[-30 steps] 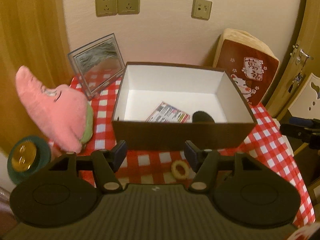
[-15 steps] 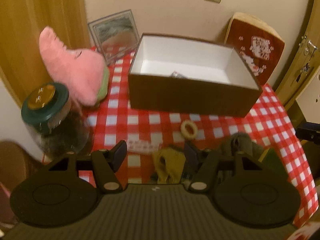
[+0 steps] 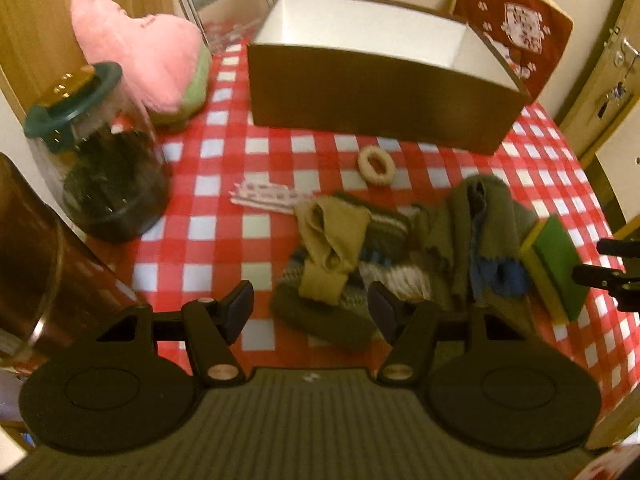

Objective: Organize soft objects
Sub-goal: 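Withdraw both tools from the box back toward the remaining items, then grasp the green-and-yellow sponge with the right tool while the left tool grasps the beige sock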

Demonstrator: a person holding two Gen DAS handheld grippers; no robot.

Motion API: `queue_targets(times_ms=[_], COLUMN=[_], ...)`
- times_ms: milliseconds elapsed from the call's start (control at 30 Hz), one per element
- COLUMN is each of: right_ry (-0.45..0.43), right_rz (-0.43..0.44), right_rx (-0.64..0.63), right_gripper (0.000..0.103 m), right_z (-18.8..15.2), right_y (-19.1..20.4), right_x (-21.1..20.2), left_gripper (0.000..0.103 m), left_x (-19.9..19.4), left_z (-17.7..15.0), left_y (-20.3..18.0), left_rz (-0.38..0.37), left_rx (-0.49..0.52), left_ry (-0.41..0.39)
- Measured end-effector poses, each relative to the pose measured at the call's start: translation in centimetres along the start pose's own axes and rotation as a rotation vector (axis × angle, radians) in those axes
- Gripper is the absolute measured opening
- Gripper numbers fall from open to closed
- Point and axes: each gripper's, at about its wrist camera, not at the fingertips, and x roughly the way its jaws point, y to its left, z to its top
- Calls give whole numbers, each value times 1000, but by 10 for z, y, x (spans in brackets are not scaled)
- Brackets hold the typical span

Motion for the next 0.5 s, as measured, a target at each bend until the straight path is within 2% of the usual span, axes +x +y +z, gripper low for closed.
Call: queue_targets(times_ms=[500], right_ry=[73], right_rz=[-33], right_rx=[-140], right_gripper=[87], right_z=[-13], right_y=[6], right_x=[40], left_gripper=[61], left_x=[17], left_z=[-10], left_y=[-20], left_rz=[-12], left_rx=[17], left_ry=[20])
